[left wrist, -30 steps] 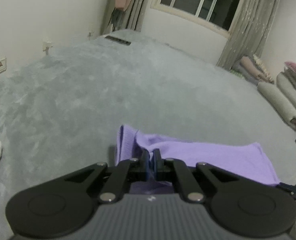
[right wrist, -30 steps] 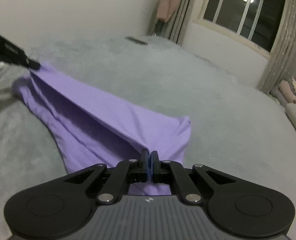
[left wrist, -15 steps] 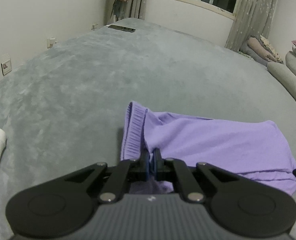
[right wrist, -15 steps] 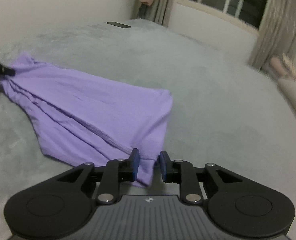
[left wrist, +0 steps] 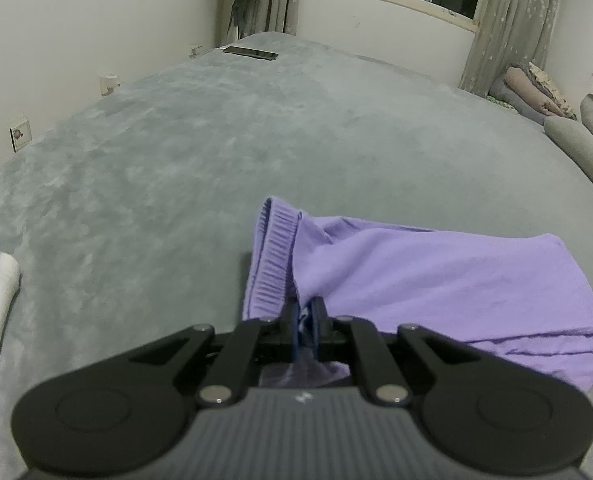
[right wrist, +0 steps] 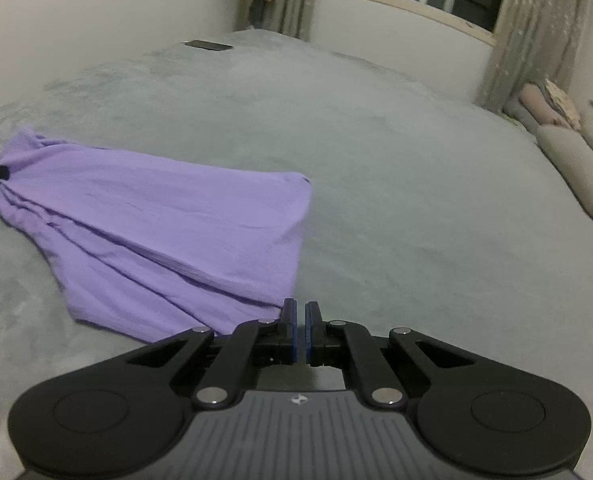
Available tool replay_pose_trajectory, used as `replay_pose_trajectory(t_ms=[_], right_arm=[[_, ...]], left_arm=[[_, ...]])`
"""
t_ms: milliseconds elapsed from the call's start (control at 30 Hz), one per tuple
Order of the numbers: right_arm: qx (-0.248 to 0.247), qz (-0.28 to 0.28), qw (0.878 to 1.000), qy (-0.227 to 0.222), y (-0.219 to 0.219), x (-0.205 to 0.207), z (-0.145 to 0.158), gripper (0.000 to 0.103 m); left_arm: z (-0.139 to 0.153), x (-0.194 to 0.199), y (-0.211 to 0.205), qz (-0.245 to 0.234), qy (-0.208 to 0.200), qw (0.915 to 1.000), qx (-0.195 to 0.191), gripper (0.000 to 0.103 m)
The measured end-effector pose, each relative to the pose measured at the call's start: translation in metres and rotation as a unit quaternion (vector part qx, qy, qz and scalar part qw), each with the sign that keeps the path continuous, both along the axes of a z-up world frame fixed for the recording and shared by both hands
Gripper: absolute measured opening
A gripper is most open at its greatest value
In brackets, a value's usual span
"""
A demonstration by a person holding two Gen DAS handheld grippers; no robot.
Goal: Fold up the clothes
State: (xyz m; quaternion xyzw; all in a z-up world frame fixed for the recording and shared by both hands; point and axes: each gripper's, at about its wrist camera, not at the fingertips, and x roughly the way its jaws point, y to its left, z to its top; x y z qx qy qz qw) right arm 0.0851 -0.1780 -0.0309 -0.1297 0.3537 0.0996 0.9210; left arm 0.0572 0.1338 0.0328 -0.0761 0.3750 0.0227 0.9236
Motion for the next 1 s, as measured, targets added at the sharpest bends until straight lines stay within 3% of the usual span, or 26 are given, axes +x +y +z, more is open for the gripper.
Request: replay_pose_trajectory(t_ms=[100,267,400,500,600,667,733,900,1000], right_arm=[[0.035,-0.018,0.999,-0.002,-0.005,0.001,0.001,0.012],[0.144,-0.058,0.988,0.008,-0.016,0.007,0.005,0.036],[0.213,-0.093,0.972,0.024,-0.019,0.013,-0.001,0.039],[0.233,-0.103,0.966,0.039,-0.018,0.015,-0.005,0.041],[0.238,-0.103,0.965,0.042,-0.016,0.014,-0.005,0.04],[0.235,-0.1,0.966,0.045,-0.017,0.014,-0.005,0.021],[0.221,-0.099,0.969,0.044,-0.016,0.013,-0.006,0.014],[0.205,-0.099,0.973,0.034,-0.017,0.011,0.0,0.008],[0.197,-0.101,0.975,0.023,-0.018,0.008,0.008,0.007]], left_arm=[[-0.001,0.0,-0.003,-0.002,0.0,0.9999,0.011,0.007],[-0.001,0.0,-0.005,-0.003,0.0,0.9999,0.016,0.007],[-0.002,-0.001,-0.007,-0.005,-0.001,0.9997,0.024,0.007],[-0.003,-0.001,-0.007,-0.006,-0.001,0.9996,0.027,0.007],[-0.003,-0.001,-0.007,-0.006,0.0,0.9996,0.029,0.007],[-0.003,-0.001,-0.008,-0.007,0.0,0.9995,0.03,0.007],[-0.003,-0.001,-0.008,-0.008,-0.001,0.9995,0.032,0.007],[-0.003,-0.001,-0.009,-0.01,-0.001,0.9994,0.034,0.009],[-0.003,-0.002,-0.01,-0.016,-0.002,0.9993,0.034,0.014]])
